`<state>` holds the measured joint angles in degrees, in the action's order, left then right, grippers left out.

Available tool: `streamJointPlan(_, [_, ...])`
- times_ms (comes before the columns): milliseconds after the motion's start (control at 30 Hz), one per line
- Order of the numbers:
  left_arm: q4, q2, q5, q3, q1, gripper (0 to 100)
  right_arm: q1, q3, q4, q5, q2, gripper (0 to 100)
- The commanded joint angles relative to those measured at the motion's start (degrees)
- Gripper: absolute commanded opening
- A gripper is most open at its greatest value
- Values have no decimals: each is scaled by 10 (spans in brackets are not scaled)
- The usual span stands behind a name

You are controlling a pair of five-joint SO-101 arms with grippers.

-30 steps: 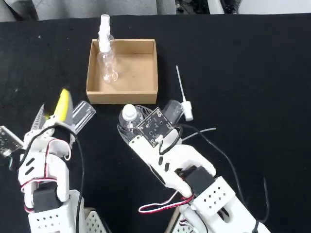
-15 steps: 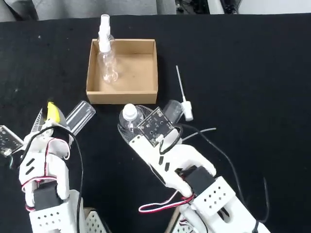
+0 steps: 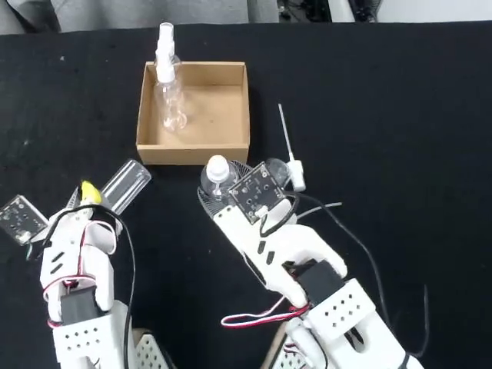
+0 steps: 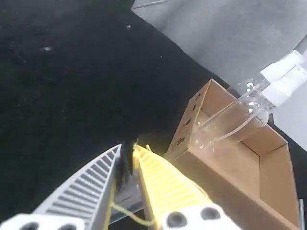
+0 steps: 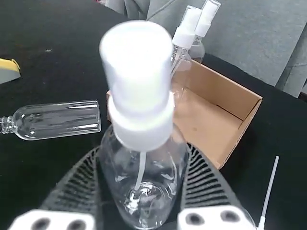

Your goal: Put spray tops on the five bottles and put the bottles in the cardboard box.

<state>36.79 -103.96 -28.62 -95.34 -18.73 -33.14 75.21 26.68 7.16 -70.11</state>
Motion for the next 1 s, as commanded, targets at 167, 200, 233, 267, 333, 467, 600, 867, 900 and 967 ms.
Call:
streamJointPlan(167, [-4,-7,5,2,-1,29,28,-44,-10,-1,-12,10])
streamJointPlan(200, [-4,-7,5,2,-2,29,33,-51,-9,-1,-12,11])
streamJointPlan(233, [-4,-7,5,2,-3,29,39,-60,1,-1,-12,14])
streamJointPlan(267, [-4,-7,5,2,-4,29,42,-72,18,0,-12,14])
streamJointPlan(333, [-4,-6,6,2,-6,29,45,-102,55,0,-7,16])
streamJointPlan(467, [-4,-6,6,1,-6,29,44,-159,111,0,-6,17])
streamJointPlan(600, [-4,-6,6,1,-6,29,42,-209,146,0,-6,18])
streamJointPlan(867, [-4,-6,7,0,-4,29,42,-276,152,0,-3,18])
streamJointPlan(900, [-4,-6,7,0,-3,29,41,-286,152,0,1,18])
streamJointPlan(967, [-10,-6,7,-7,-3,29,35,-309,154,0,22,18])
